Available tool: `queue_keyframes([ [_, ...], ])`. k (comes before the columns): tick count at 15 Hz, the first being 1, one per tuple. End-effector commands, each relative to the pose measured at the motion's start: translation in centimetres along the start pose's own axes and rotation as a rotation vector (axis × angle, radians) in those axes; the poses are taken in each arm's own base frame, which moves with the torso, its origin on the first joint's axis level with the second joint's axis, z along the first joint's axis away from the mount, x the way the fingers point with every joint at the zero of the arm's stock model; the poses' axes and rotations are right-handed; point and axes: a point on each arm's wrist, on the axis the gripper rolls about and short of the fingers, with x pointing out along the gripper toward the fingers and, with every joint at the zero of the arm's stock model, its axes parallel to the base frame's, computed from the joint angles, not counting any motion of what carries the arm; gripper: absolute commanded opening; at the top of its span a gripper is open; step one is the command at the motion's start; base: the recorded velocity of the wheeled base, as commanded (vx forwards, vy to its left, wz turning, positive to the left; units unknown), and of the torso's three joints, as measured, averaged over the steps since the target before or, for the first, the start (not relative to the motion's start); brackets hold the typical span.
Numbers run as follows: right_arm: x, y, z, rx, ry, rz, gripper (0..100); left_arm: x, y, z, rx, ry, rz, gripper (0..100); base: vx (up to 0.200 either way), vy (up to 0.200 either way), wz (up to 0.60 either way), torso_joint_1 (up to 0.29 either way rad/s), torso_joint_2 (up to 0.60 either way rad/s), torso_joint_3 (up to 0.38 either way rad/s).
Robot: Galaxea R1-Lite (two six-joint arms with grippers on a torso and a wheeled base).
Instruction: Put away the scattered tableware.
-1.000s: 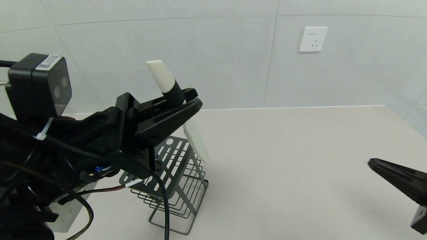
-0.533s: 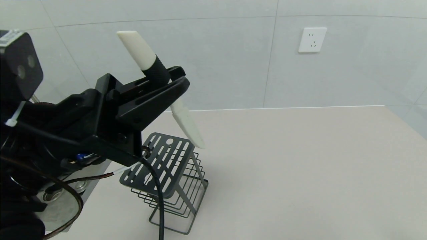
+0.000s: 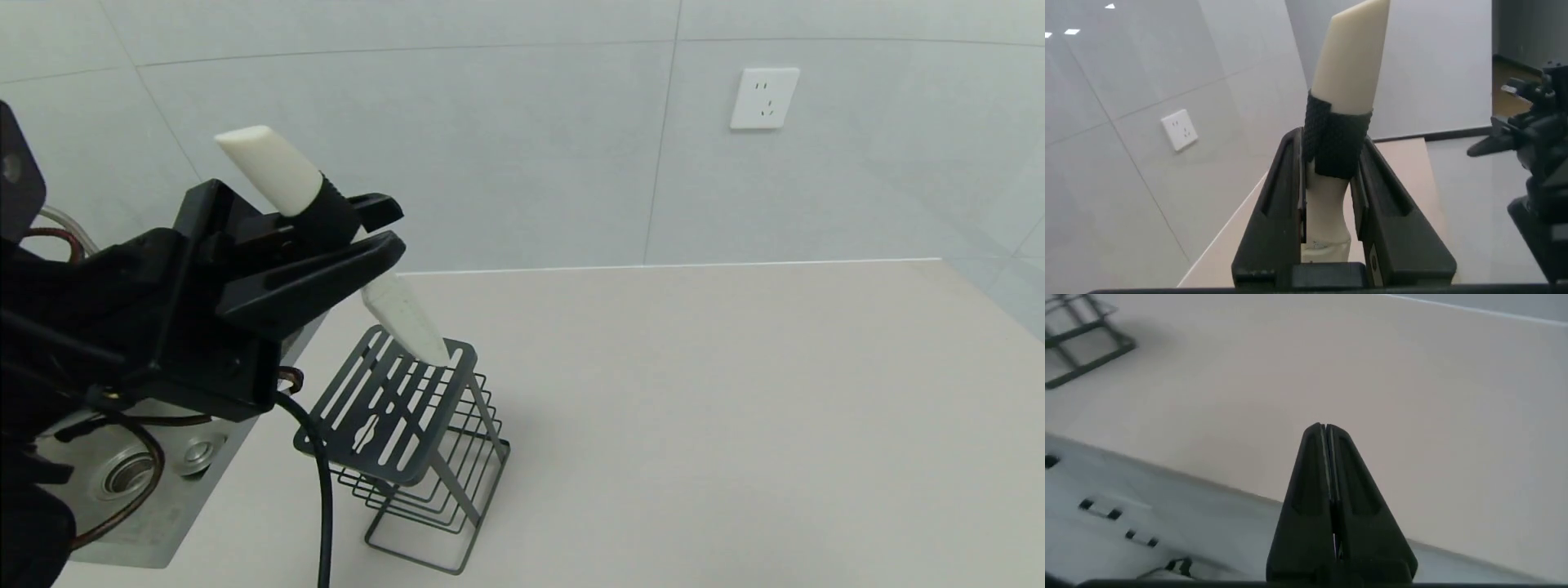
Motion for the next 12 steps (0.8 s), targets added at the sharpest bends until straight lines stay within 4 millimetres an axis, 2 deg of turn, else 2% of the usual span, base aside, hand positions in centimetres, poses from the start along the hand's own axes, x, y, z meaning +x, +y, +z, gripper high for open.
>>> queue_keyframes([
  [1, -0.1, 0.0, 0.0, -0.002, -0.016, -0.02, 0, -0.5, -0.5, -0.5, -0.023, 0.019, 0.006, 0, 0.0, 0.0, 0.0, 0.0, 0.0, 0.0],
  [3, -0.1, 0.0, 0.0, 0.01, -0.027, -0.028, 0, -1.1, -1.3, -1.8, -0.022, 0.057, 0.009, 0, 0.0, 0.0, 0.0, 0.0, 0.0, 0.0],
  [8, -0.1, 0.0, 0.0, 0.014, -0.028, -0.03, 0, -0.7, -0.6, -1.4, 0.043, 0.04, 0.002, 0, 0.0, 0.0, 0.0, 0.0, 0.0, 0.0],
  [10, -0.1, 0.0, 0.0, 0.014, -0.028, -0.03, 0, 0.2, 0.9, -1.6, 0.057, 0.027, 0.003, 0, 0.0, 0.0, 0.0, 0.0, 0.0, 0.0],
  [12, -0.1, 0.0, 0.0, 0.014, -0.028, -0.03, 0, 0.2, 2.3, -2.9, 0.042, 0.05, 0.024, 0, 0.0, 0.0, 0.0, 0.0, 0.0, 0.0],
])
